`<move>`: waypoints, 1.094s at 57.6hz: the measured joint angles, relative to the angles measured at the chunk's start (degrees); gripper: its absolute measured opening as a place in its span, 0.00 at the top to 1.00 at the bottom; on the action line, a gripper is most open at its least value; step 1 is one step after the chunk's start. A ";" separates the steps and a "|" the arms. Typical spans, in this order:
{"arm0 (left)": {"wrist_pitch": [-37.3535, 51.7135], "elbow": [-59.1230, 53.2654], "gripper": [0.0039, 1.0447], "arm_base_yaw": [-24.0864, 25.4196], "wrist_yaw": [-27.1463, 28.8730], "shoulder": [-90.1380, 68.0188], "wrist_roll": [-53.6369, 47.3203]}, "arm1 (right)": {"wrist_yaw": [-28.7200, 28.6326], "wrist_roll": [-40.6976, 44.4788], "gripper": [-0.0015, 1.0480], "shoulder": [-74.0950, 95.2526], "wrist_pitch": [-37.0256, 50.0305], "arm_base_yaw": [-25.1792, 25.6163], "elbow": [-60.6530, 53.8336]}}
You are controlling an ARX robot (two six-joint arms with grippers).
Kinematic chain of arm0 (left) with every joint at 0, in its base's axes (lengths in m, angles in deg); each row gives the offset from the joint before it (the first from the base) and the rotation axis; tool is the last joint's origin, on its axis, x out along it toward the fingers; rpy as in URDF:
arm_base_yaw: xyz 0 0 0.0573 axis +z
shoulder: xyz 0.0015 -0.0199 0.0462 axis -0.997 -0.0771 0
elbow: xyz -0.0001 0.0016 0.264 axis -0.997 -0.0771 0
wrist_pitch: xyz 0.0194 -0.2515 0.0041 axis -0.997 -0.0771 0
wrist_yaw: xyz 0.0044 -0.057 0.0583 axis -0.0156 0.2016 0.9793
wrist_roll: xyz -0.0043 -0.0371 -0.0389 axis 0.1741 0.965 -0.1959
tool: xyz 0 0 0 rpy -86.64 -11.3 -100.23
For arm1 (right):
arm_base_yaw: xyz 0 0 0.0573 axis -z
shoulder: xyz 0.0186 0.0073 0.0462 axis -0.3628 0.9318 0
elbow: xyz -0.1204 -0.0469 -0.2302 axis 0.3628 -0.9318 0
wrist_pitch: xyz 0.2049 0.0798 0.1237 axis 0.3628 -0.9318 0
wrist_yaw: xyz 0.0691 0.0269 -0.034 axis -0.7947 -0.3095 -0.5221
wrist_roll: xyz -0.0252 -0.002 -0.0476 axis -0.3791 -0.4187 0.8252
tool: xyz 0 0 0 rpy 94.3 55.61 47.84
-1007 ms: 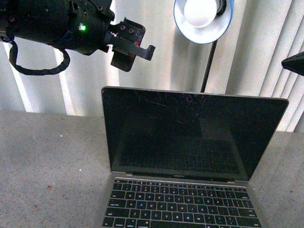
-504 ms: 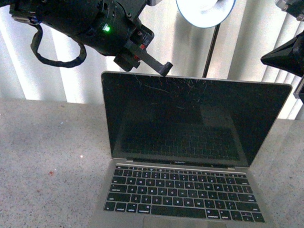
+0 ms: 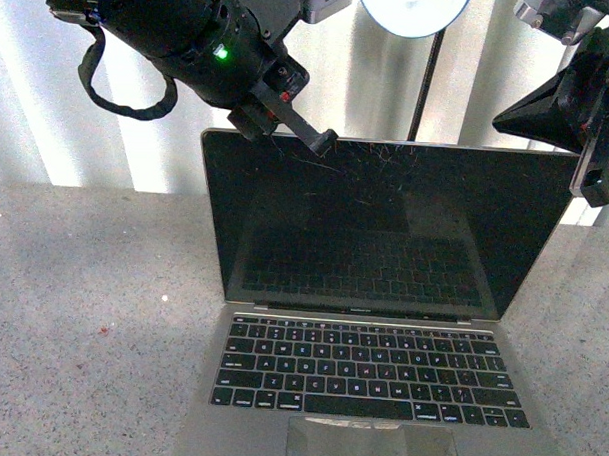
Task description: Close laptop
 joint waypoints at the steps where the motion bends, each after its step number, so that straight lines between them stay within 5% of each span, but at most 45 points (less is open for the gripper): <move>1: -0.07 0.02 0.97 0.02 -0.02 0.00 -0.02 | -0.02 0.15 0.97 0.00 -0.31 0.00 0.02; 63: -6.43 -9.35 0.97 0.44 -4.96 5.20 -0.79 | -0.33 9.53 0.97 -3.48 -9.73 -2.82 -7.26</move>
